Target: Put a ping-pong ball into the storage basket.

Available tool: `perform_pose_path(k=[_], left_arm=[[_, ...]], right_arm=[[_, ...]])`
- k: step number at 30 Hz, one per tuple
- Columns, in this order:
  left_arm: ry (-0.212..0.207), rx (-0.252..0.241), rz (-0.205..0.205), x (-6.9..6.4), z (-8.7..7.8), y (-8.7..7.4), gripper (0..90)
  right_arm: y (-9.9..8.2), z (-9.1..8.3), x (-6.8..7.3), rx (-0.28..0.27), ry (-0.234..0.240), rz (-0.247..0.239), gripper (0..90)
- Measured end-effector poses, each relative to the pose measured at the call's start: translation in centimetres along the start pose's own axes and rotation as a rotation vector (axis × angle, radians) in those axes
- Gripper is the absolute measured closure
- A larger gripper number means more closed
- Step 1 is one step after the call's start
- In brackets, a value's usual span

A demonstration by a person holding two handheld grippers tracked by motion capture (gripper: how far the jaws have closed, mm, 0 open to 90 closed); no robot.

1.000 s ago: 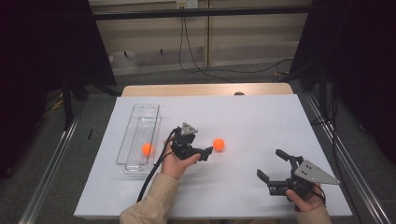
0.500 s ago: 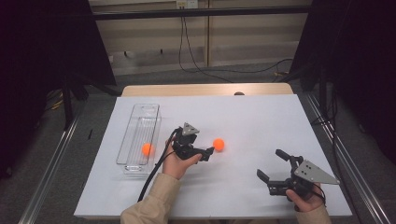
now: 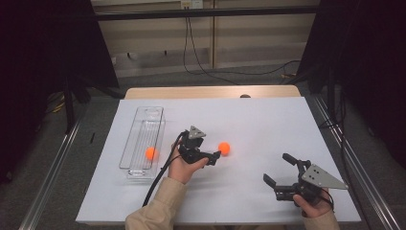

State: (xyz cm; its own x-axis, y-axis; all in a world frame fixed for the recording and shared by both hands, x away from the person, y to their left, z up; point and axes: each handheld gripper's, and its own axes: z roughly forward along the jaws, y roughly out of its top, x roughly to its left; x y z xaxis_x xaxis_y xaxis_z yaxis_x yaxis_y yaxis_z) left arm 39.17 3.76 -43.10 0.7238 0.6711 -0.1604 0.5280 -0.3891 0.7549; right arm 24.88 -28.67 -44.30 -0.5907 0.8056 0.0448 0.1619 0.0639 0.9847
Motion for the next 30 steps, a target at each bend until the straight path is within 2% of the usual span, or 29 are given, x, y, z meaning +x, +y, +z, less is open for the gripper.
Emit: perform_pose_path(k=[21,23,24,30], left_arm=[[-0.006,0.002,0.003,-0.2,0.7,0.0,7.9],[-0.002,0.010,0.017,-0.2,0.8,0.0,7.9],[-0.006,0.005,0.005,-0.2,0.9,0.0,7.9],[-0.004,0.006,0.010,-0.2,1.1,0.0,7.9]], right_arm=[[0.0,0.0,0.0,0.001,-0.001,0.000,2.5],[0.0,0.0,0.0,0.001,-0.001,0.001,2.5],[0.0,0.0,0.0,0.001,-0.001,0.000,2.5],[0.0,0.0,0.0,0.001,-0.001,-0.001,2.5]])
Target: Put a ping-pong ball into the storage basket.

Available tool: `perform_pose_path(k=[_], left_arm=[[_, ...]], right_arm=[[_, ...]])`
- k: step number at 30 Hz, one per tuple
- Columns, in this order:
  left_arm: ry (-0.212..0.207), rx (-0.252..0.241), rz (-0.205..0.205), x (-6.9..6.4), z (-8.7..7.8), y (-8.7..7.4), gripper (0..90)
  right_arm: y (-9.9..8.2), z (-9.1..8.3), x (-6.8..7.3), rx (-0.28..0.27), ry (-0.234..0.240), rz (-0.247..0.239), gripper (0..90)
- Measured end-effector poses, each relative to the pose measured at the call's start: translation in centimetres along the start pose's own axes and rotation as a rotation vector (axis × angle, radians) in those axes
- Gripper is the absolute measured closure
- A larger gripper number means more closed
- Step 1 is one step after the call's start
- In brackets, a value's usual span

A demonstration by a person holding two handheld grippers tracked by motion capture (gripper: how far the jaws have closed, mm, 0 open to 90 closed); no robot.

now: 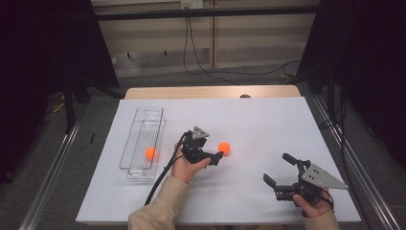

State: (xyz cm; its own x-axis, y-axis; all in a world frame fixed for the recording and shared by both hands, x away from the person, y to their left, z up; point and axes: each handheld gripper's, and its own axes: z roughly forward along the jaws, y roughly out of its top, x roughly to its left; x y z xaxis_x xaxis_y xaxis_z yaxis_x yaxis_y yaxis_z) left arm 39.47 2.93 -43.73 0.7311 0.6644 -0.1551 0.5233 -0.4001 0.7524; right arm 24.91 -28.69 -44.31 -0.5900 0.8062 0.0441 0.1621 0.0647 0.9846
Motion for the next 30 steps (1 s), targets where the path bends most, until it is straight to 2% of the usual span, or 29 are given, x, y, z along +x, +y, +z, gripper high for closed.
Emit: perform_pose_path(k=[24,30], left_arm=[[-0.001,0.013,0.022,-0.30,0.66,0.15,8.1],[-0.003,0.006,0.013,-0.43,0.78,0.15,8.3]], right_arm=[[-0.01,0.02,0.00,0.001,0.001,-0.001,2.5],[0.00,0.02,0.01,0.001,0.002,-0.001,2.5]])
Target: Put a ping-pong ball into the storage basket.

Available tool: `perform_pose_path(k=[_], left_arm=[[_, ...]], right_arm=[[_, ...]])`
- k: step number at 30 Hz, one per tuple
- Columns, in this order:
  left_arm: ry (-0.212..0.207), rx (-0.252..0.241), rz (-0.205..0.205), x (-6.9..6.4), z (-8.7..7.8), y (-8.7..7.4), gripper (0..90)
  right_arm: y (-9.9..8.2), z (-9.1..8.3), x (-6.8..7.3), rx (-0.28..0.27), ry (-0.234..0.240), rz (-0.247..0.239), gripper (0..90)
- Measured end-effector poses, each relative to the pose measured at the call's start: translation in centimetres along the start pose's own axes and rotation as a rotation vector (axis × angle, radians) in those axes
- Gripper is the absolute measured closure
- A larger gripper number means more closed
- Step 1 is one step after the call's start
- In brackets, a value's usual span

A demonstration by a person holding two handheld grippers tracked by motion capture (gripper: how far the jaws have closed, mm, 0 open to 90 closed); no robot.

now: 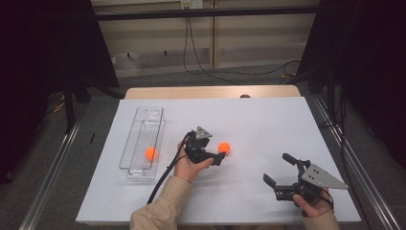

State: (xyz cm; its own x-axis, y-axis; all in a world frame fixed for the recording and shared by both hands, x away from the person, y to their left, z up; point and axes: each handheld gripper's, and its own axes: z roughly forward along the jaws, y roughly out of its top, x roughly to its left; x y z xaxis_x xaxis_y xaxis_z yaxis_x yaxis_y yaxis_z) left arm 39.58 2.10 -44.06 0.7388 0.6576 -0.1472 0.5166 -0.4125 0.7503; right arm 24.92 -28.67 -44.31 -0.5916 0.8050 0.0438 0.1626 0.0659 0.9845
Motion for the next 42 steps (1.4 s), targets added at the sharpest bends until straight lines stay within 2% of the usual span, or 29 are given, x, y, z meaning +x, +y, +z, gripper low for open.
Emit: perform_pose_path(k=[25,42], left_arm=[[-0.017,0.004,0.031,-0.3,0.8,0.0,14.5],[-0.012,-0.002,0.028,-0.4,1.4,0.1,21.8]], right_arm=[[0.0,0.0,0.0,-0.001,0.000,0.000,2.5],[0.0,0.0,0.0,0.001,0.000,-0.001,2.5]])
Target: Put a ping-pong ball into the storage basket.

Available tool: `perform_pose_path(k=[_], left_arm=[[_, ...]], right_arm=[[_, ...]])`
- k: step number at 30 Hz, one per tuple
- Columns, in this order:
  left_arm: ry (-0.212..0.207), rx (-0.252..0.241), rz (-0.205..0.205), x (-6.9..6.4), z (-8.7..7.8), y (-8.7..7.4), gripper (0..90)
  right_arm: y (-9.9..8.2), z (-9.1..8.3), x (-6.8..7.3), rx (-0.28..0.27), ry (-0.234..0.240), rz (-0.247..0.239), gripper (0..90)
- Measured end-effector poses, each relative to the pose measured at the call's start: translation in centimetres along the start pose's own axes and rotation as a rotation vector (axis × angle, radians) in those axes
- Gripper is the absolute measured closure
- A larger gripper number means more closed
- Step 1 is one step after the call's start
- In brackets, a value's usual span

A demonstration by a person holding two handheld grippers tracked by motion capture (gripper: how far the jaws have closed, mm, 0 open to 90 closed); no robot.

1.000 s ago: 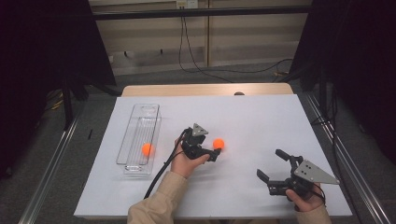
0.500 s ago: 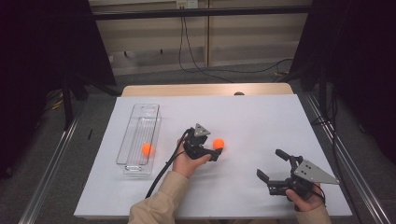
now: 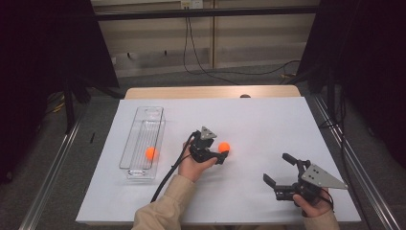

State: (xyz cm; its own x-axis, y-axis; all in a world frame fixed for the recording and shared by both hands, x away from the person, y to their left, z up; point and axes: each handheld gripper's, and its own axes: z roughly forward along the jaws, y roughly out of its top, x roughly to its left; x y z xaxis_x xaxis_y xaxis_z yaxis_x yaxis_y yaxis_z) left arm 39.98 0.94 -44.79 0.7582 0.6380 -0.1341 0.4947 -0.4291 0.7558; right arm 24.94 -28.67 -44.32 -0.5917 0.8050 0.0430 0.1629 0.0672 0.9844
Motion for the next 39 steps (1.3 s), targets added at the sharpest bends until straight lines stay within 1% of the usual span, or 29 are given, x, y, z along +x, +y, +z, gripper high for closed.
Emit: perform_pose_path(k=[1,8,10,11,12,17,22,25,27,30,31,38,39], left_arm=[[0.003,0.002,0.006,0.0,0.0,0.0,22.2],[-0.001,0.003,0.000,-0.1,0.3,0.0,24.1],[0.000,0.002,0.006,-0.1,0.3,0.1,24.9],[-0.001,-0.002,-0.002,-0.1,0.4,0.1,24.9],[0.001,0.003,0.009,0.0,0.5,0.1,25.6],[-0.003,0.005,0.002,-0.1,0.6,0.1,26.2],[-0.004,0.008,0.009,0.0,0.6,0.1,27.0],[-0.009,0.001,-0.008,-0.1,0.8,0.1,27.3],[-0.006,0.013,0.005,0.0,0.9,0.1,27.7],[-0.009,0.011,-0.009,0.0,1.1,0.1,28.4],[-0.008,0.014,-0.003,0.0,1.1,0.1,28.8],[-0.014,0.012,-0.005,0.0,1.4,0.1,31.3],[-0.012,0.014,0.001,0.0,1.4,0.1,31.7]], right_arm=[[0.0,0.0,0.0,0.000,0.000,0.000,2.5],[0.0,0.0,0.0,0.000,0.000,-0.002,2.5],[0.0,0.0,0.0,-0.001,0.001,-0.001,2.5],[0.0,0.0,0.0,-0.001,0.001,-0.001,2.5],[0.0,0.0,0.0,-0.001,0.001,-0.003,2.5],[0.0,0.0,0.0,-0.001,0.000,-0.001,2.5],[0.0,0.0,0.0,-0.001,0.002,-0.001,2.5],[0.0,0.0,0.0,0.000,0.001,-0.001,2.5],[0.0,0.0,0.0,0.000,0.001,-0.002,2.5],[0.0,0.0,0.0,0.000,0.001,-0.001,2.5],[0.0,0.0,0.0,-0.001,0.001,-0.001,2.5],[0.0,0.0,0.0,0.000,0.000,-0.001,2.5],[0.0,0.0,0.0,0.000,0.000,-0.001,2.5]])
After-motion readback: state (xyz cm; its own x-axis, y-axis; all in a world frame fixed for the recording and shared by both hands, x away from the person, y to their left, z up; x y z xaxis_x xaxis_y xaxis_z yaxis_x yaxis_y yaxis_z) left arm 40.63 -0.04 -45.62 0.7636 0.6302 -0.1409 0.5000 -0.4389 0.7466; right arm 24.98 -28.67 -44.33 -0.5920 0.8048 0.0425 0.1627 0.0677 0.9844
